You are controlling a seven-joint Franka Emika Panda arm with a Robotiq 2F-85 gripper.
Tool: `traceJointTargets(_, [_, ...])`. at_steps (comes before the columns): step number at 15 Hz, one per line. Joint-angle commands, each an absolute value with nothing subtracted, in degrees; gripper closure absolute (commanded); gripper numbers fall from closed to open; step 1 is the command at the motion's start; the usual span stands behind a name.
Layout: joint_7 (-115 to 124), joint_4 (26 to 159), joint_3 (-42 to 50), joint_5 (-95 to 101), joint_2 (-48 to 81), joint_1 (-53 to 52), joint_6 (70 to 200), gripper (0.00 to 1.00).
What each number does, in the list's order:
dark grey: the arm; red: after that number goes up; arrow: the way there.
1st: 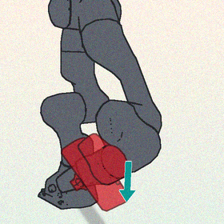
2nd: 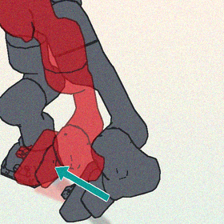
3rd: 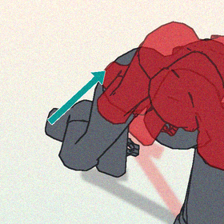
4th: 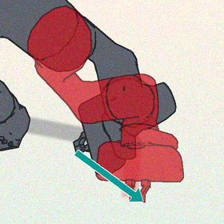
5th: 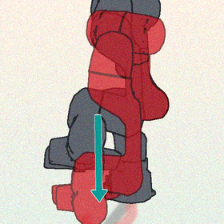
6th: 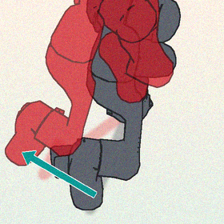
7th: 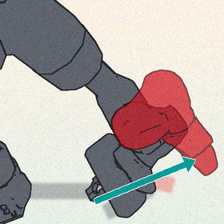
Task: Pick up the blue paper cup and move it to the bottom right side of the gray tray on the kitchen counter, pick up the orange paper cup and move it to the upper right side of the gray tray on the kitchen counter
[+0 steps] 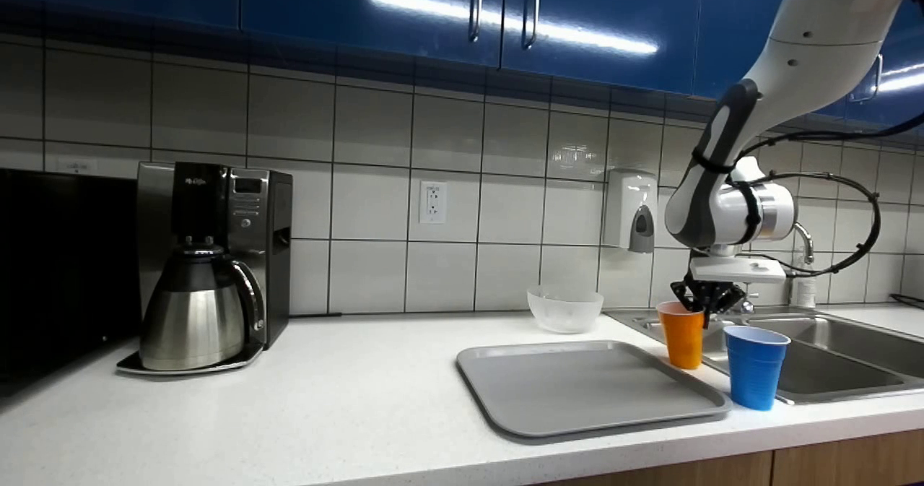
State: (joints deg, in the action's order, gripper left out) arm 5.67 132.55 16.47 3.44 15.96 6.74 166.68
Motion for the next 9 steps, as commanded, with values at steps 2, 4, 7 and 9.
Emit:
traceJointTargets(2, [7.7,131.0,16.6,3.7,17.3,6.7,167.3,0.5])
traceJointTargets(4, [8.0,130.9,16.7,3.7,17.4,6.7,167.4,0.35])
traceJointTargets(7, [8.3,131.1,17.0,4.0,16.8,6.5,167.5,0.12])
traceJointTargets(9, [8.6,131.2,17.3,4.4,16.4,6.3,167.5,0.0])
